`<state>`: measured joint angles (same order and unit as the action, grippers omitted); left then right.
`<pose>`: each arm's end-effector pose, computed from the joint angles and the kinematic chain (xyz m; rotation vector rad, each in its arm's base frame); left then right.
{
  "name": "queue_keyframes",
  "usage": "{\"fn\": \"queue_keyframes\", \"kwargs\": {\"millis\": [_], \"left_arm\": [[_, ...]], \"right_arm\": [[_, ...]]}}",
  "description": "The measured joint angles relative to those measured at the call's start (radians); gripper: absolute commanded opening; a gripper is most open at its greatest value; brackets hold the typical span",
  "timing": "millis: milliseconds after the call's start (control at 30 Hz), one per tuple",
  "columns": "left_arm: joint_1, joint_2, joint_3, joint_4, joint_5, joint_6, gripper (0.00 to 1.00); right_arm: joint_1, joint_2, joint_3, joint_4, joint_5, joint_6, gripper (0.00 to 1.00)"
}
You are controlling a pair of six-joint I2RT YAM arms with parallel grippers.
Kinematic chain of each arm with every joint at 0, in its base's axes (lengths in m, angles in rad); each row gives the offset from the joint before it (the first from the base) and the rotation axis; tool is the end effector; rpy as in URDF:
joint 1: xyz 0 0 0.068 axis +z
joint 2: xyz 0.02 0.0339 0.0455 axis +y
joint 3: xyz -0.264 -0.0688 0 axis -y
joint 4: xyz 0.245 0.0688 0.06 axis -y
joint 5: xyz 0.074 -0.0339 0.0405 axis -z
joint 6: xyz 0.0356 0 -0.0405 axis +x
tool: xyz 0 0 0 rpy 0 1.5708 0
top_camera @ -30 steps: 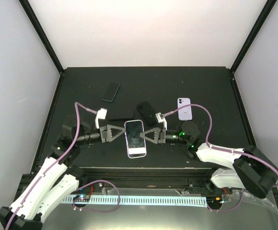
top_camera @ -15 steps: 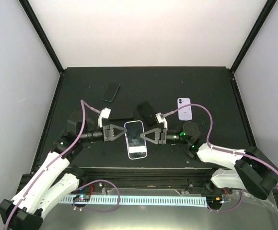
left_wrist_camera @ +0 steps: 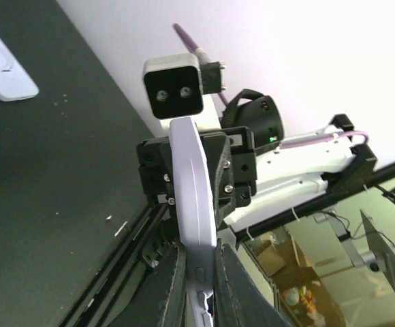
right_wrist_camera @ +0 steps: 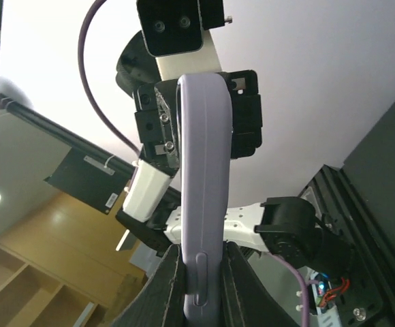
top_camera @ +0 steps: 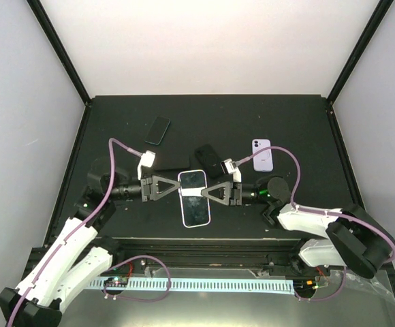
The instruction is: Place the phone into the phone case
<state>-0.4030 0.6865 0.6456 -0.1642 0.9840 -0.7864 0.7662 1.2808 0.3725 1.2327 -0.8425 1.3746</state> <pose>0.1308 -0.0880 0.3117 0.4408 1.9767 -1.6702 0.1510 0.1822 0.2413 -0.4528 1.7494 2.2016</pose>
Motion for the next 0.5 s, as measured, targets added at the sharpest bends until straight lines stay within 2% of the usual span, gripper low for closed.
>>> {"fn": "queue_keyframes", "kwargs": {"millis": [267,500], "left_arm": [[0.003,0.000,0.000,0.109,0.126,0.000,0.03],[0.003,-0.001,0.005,0.089,0.192,0.061,0.07]], "right_arm": [[0.000,0.027,-0.005,0.173,-0.046,0.078,0.02],[0.002,0.027,-0.005,0.198,-0.087,0.113,0.02]]}}
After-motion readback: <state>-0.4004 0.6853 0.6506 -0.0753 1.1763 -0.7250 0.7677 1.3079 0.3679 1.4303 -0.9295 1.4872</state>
